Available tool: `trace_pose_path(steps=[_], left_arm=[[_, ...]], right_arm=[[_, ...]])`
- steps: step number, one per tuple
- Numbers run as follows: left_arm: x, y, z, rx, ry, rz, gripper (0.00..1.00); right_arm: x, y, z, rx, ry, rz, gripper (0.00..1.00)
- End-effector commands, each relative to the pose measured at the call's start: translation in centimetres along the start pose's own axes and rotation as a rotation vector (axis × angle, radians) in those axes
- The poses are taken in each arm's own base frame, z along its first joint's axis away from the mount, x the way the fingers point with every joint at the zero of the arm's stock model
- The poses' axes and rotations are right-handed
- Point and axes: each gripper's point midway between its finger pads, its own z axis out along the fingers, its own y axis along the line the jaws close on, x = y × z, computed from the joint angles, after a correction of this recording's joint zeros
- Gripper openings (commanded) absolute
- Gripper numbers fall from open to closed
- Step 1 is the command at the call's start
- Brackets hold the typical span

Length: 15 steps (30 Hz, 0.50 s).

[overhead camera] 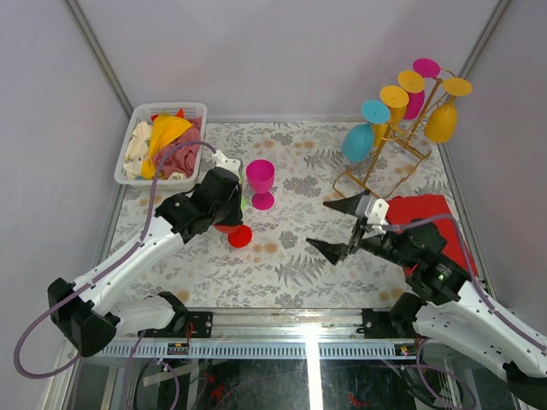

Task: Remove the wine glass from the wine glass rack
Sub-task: Place the wine glass at the center of the board.

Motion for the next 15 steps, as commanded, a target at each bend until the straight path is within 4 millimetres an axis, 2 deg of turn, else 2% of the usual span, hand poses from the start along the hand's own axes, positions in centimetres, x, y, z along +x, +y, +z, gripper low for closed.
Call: trace_pose_path(steps=[1,3,9,15], left_arm=[[-1.7,1.6,1.4,-0.117,-0.086,-0.044,0.00],[-1.6,2.2,2.0,-0.161,-0.080,-0.065,0.00],[-1.0,2.2,4.0,-0.198,-0.029,-0.085,0.00],[-1.3,2.5,5.3,-0.209,-0.071,-0.085,0.00]], right_arm=[[-1.4,-5.8,-0.8,0.332,0.040,0.077,0.99],[-1.6,-7.2,-0.9,0.414,0.044,0.094,0.99],[-3.4,-8.0,-0.3,0.450,-0.030,0.157,0.99],[-2.3,-9.3,-0.3,0.530,0.003,0.170,0.99]])
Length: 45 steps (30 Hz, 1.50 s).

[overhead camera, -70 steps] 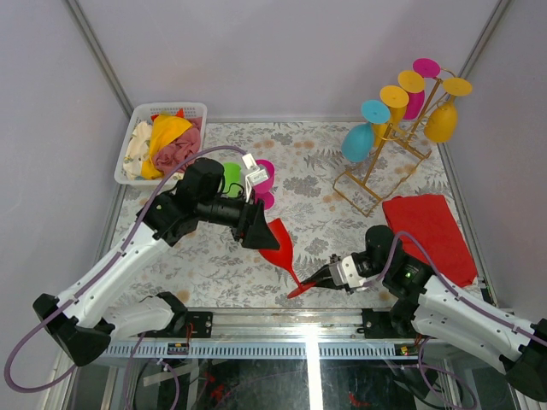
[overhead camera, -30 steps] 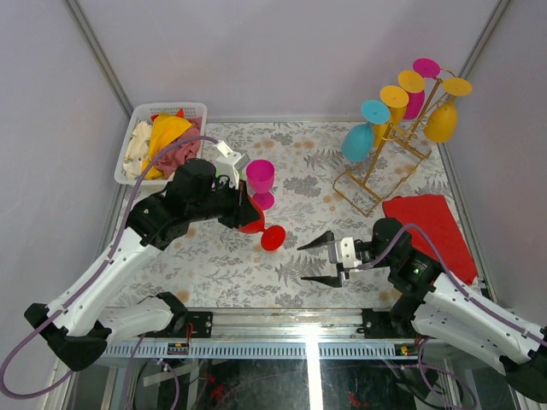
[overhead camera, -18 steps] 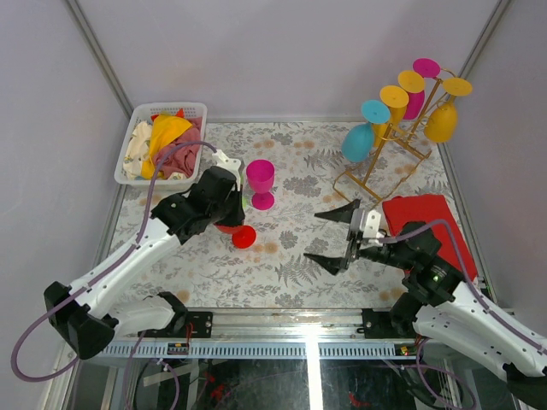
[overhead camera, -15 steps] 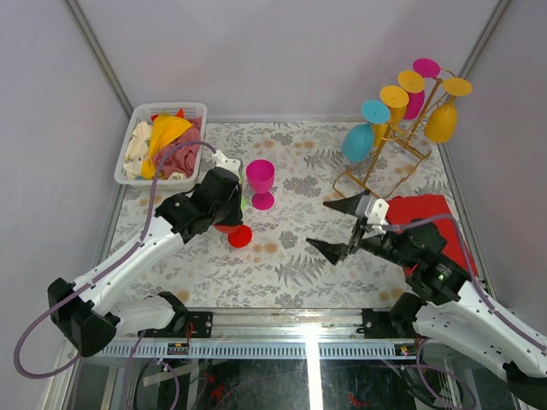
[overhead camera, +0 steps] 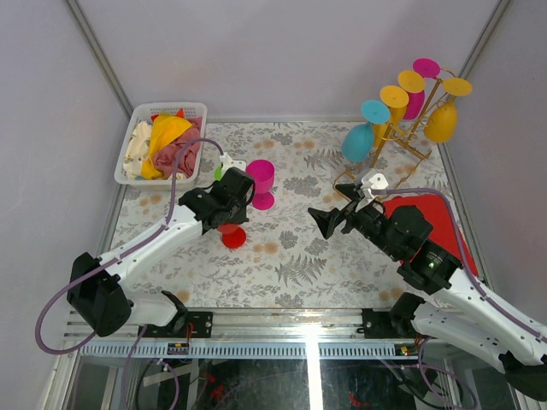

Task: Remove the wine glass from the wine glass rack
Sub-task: Place the wine glass at the center of the board.

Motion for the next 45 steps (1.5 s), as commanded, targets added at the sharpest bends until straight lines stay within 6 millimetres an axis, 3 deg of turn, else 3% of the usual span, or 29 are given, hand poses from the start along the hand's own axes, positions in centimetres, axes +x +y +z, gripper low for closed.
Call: trace_pose_path(steps=[1,11,23,37,45], left_arm=[[-2.7,-0.4,0.8,-0.005,-0.134,-0.068,0.00],[-4.0,0.1,1.9,-0.080,-0.156,-0.046,0.00],[-4.0,-0.8,3.2,-0.068,-0.123,-0.008,0.03],[-4.8,-0.4,2.5,-0.066,-0.160,0.009,0.22],[-6.5,-0.2,0.9,-0.052,-0.216,0.010,0.26]], right_arm=[[-2.9,-1.8,0.2,0.109,-0.086,0.038,0.99],[-0.5,-2.0,0.9,0.118,0.001,0.006,0.99],[0.0,-2.2,0.7,0.127,0.029,0.005,0.99],[0.4,-1.6,0.9,0.099,0.053,0.009,0.99],[0.6,-1.5,0.9,0.096,0.074,0.018,0.99]])
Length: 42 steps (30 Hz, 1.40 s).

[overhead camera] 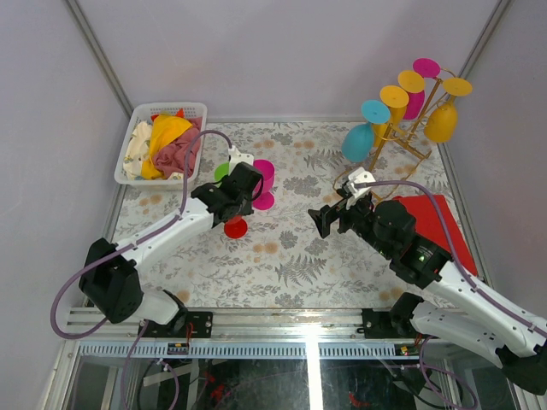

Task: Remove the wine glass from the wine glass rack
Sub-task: Place the wine glass at the center of the board, then pick up the wine glass from the wine rack.

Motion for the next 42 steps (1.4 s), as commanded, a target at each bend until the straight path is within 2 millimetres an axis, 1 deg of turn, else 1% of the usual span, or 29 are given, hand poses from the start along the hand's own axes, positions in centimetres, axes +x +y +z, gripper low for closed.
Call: trace_pose_path(steps=[1,4,7,9,13,16,18,20,22,23,26,29,32,34,36,37,40,42], left_arm=[[-4.0,-0.1,-1.8,0.026,-0.131,-0.038,0.26],[-4.5,-0.1,-2.6,0.040,-0.148,-0.043,0.26],[-5.0,0.4,-3.6,0.043,-0.181,-0.060,0.27],[-5.5,0.7,-4.6,0.050,-0.209,-0.074,0.27],[-6.7,1.9,-6.9,0.048,-0.279,-0.122,0.28],[-7.6,3.0,-8.8,0.037,-0.345,-0.183,0.37],[-8.1,3.6,-9.9,0.039,-0.386,-0.224,0.44],[-8.5,4.0,-10.9,0.046,-0.415,-0.254,0.55],[-9.0,4.4,-12.1,0.058,-0.443,-0.285,0.66],[-9.1,4.5,-12.5,0.063,-0.452,-0.303,0.71],[-9.3,4.9,-14.1,0.100,-0.485,-0.351,0.84],[-9.1,5.1,-15.6,0.155,-0.520,-0.372,0.91],[-8.9,5.7,-16.8,0.181,-0.557,-0.402,0.98],[-8.6,5.8,-17.4,0.203,-0.569,-0.407,1.00],[-8.4,5.7,-17.8,0.224,-0.574,-0.406,1.00],[-8.4,5.7,-18.0,0.233,-0.576,-0.407,1.00],[-8.2,5.5,-18.2,0.254,-0.570,-0.404,1.00],[-8.0,5.3,-18.3,0.266,-0.560,-0.402,1.00]], right_arm=[[-3.1,0.1,-0.4,-0.008,-0.071,0.026,0.99],[-3.0,0.1,-0.4,-0.005,-0.068,0.026,0.99],[-3.0,0.0,-0.4,0.001,-0.065,0.025,0.99],[-3.0,-0.3,-0.5,0.014,-0.068,0.025,0.99],[-2.9,-1.4,-0.2,0.083,-0.068,0.043,0.99],[-3.5,-1.5,-0.2,0.100,-0.061,0.089,0.99],[-4.3,-0.2,-0.1,0.033,-0.020,0.098,0.99],[-5.3,1.3,-0.1,-0.047,0.018,0.079,0.99],[-6.6,1.2,-0.1,-0.038,0.019,0.068,0.99],[-7.3,0.7,0.1,-0.011,0.006,0.059,0.99],[-9.0,-0.6,0.1,0.041,-0.056,-0.016,0.99],[-11.3,-2.0,-0.1,0.100,-0.093,-0.113,0.99],[-13.8,-4.3,0.3,0.195,-0.084,-0.178,0.99],[-15.0,-6.4,0.7,0.263,-0.066,-0.200,0.99],[-15.8,-8.5,1.4,0.318,-0.036,-0.197,0.99],[-15.9,-9.6,1.7,0.343,-0.015,-0.183,0.99],[-17.4,-13.0,1.8,0.427,0.012,-0.117,0.99],[-18.0,-15.0,2.1,0.441,0.011,-0.054,1.00]])
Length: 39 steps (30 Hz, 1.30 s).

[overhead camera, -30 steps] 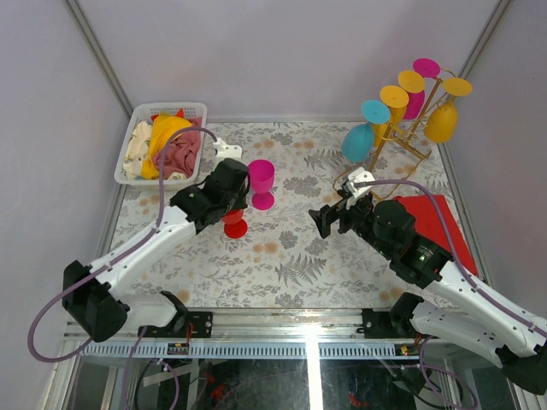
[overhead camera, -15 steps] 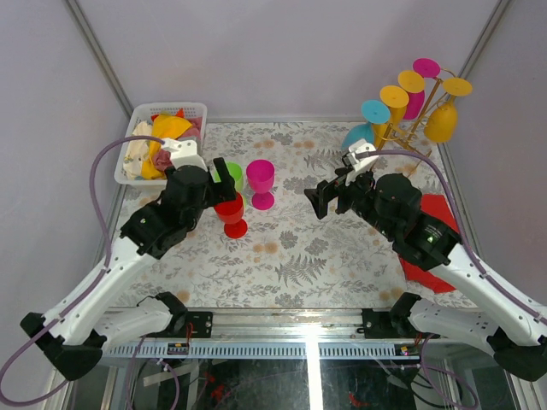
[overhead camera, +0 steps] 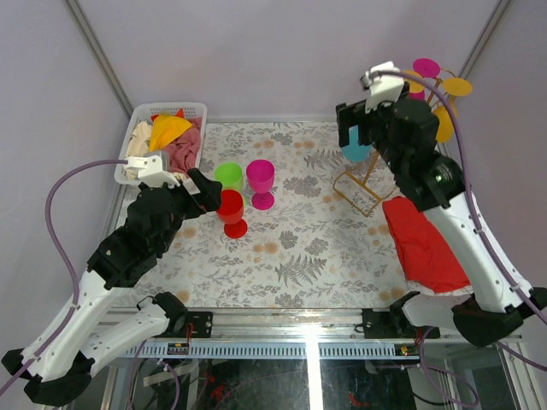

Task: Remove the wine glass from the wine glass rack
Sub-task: Pick up the wine glass from the wine rack.

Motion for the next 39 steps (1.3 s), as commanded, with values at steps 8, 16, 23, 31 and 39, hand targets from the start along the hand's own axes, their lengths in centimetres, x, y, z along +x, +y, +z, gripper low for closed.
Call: trace_pose_path(steps=[8,16,23,31,39], left_arm=[[0.2,-1.1,-0.3,0.059,0.019,-0.064,1.00],[0.8,-1.3,-1.3,0.112,0.028,-0.069,1.00],[1.0,-1.6,-1.7,0.161,0.023,-0.045,1.00],[0.6,-3.5,-2.4,0.260,0.042,-0.002,1.00],[0.7,-3.3,-2.5,0.272,0.022,0.026,1.00]], right_arm=[[-0.6,-11.5,2.9,0.148,0.037,0.346,1.00],[1.0,-20.3,2.1,0.269,-0.008,0.628,0.95],[1.4,-26.1,1.0,0.391,-0.092,0.731,0.87],[4.9,-29.6,1.6,0.532,-0.103,0.849,0.78],[7.0,-32.2,2.6,0.640,-0.133,0.893,0.71]])
